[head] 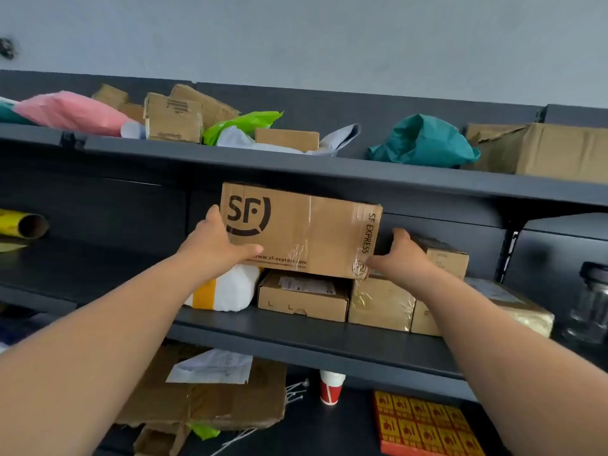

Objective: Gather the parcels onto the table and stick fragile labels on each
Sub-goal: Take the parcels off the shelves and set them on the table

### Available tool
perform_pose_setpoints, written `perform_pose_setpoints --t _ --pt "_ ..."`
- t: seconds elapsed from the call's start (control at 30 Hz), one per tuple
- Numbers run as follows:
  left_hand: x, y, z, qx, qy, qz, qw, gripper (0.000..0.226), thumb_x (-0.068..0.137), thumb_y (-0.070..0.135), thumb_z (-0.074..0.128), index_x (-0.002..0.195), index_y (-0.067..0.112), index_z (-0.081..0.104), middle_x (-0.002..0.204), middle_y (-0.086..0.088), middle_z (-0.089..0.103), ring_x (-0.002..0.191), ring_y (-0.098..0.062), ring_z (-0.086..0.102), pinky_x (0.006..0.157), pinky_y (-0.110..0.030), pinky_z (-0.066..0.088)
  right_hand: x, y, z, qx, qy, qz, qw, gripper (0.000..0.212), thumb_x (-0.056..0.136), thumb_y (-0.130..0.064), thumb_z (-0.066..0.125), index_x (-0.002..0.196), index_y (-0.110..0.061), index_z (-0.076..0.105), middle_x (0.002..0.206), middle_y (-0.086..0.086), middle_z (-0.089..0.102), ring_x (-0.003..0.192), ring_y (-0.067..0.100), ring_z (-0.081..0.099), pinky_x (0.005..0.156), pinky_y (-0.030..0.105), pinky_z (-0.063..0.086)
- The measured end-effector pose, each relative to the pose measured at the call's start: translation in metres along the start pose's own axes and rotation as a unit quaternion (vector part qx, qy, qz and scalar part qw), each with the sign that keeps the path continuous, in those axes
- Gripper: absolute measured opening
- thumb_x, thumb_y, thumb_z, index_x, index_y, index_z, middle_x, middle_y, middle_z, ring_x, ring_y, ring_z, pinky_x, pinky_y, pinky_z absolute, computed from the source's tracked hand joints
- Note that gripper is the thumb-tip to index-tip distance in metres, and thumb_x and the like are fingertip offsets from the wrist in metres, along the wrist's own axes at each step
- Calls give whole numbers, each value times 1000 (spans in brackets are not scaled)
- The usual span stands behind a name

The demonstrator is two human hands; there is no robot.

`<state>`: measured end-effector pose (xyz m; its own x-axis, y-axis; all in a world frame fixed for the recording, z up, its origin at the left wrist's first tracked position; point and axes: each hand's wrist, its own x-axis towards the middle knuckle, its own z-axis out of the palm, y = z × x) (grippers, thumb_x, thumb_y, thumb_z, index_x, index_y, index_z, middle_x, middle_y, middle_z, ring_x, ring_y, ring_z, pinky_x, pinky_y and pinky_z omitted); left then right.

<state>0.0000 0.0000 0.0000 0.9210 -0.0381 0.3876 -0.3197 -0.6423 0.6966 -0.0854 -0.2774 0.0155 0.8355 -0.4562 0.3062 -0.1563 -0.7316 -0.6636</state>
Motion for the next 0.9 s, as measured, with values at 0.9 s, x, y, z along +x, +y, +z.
perform_pose_setpoints --t 0.9 --pt "-55 0 -4 -96 124 40 987 43 81 32 73 116 20 51 106 6 59 96 -16 54 71 -34 47 -48 14 -17 43 102 -65 992 47 86 -30 71 126 -15 53 118 -1 62 109 22 59 92 39 51"
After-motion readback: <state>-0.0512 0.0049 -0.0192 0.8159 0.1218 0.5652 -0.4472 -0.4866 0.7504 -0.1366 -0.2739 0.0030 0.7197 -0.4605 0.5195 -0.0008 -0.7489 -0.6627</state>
